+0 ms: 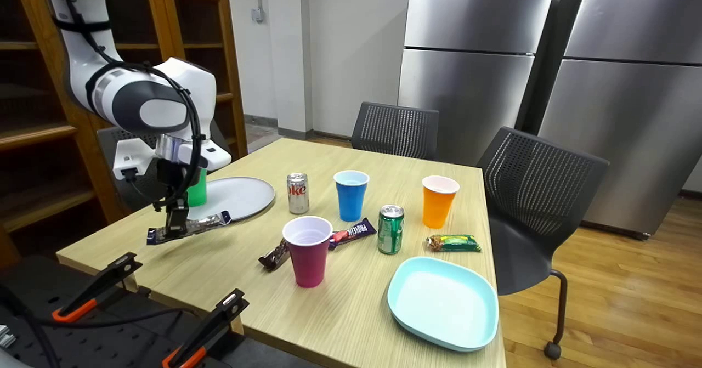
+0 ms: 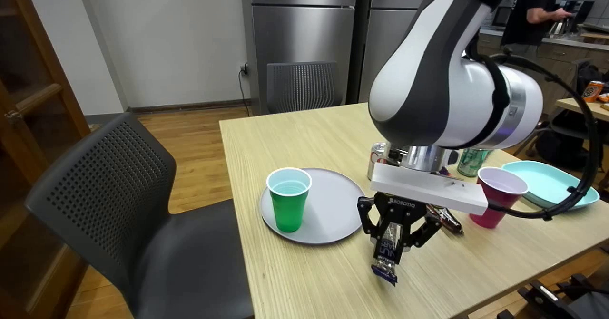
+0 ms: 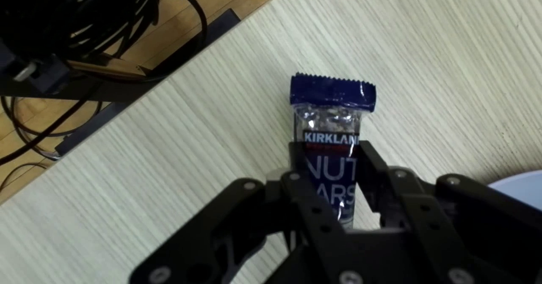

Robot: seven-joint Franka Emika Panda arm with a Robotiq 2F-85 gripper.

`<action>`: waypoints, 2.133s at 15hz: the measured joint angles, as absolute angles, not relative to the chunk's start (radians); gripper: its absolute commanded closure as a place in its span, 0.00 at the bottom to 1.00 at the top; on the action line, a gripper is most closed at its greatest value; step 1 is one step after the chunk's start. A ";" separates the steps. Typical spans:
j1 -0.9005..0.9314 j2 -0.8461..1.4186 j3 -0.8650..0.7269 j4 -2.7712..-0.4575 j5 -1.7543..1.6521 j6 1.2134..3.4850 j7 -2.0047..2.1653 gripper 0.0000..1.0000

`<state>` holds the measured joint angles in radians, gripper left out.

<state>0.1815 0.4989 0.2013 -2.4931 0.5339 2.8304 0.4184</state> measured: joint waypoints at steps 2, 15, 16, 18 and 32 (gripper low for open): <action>0.167 0.469 0.199 -2.501 0.534 2.825 0.418 0.91; 0.158 0.262 0.081 -2.547 0.468 2.640 0.444 0.91; 0.155 0.248 0.066 -2.547 0.454 2.621 0.453 0.91; 0.149 0.221 0.037 -2.547 0.422 2.593 0.476 0.91; 0.034 0.066 -0.074 -2.550 0.343 2.501 0.565 0.91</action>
<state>0.0336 0.0662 -0.0743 -2.5500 0.3432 2.5009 0.5649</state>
